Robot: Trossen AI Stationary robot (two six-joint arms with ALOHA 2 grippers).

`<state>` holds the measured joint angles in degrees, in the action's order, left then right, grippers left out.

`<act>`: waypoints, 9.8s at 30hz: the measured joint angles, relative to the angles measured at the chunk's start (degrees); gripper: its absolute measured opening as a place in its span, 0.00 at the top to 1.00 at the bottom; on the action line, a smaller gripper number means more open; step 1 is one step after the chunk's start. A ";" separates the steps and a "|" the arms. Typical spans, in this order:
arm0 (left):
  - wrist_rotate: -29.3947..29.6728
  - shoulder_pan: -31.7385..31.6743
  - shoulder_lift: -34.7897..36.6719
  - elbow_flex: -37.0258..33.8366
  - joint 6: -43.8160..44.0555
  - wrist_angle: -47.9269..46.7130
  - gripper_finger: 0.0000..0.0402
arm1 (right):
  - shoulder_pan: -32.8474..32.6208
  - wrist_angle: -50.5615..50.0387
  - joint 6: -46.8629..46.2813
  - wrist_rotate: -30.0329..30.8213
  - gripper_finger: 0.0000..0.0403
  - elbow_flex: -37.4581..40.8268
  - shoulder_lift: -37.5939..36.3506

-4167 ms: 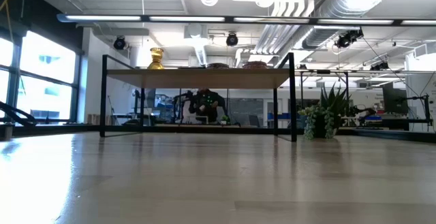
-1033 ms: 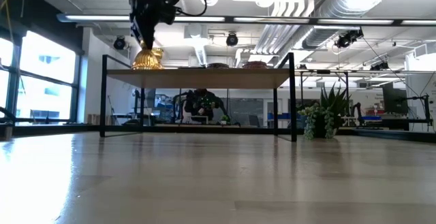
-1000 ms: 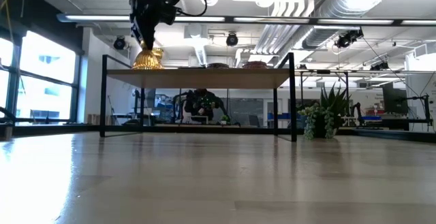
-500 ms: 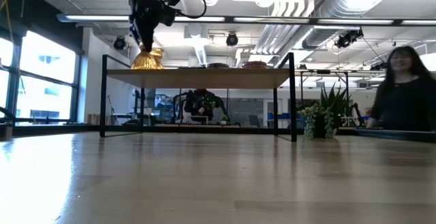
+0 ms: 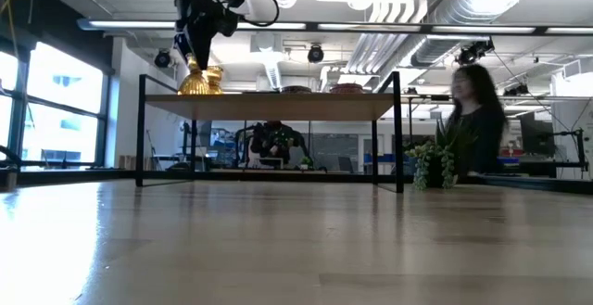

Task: Pick & Place candle stick holders
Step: Put the left yellow glass candle holder on the shelf, then put the blue scented candle on the shelf, then put the yellow glass candle holder on the shelf

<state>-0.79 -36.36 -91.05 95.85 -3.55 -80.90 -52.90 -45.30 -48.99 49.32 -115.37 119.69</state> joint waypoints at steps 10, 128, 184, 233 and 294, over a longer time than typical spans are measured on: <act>-0.23 0.00 0.00 0.16 3.90 -1.18 0.36 | 0.00 -0.11 -0.02 0.00 0.04 0.00 0.00; 14.00 44.63 0.00 16.02 15.80 -9.03 0.37 | 4.86 -1.82 -68.12 -50.60 0.04 46.97 -17.30; 17.66 44.63 -0.02 7.42 11.77 -4.77 0.37 | 6.01 8.17 -60.28 -46.45 0.30 49.48 -17.02; 47.36 88.94 -8.47 7.41 73.00 -8.74 0.37 | 56.96 -37.38 13.65 -32.24 0.30 -0.60 -17.81; 49.30 88.87 -18.47 7.41 77.29 -9.05 0.37 | 56.90 -35.95 25.73 -35.29 0.23 -13.99 -8.36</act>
<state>48.51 52.51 -109.51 103.26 73.73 -89.95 4.00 -81.25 -23.26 14.03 -129.36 111.33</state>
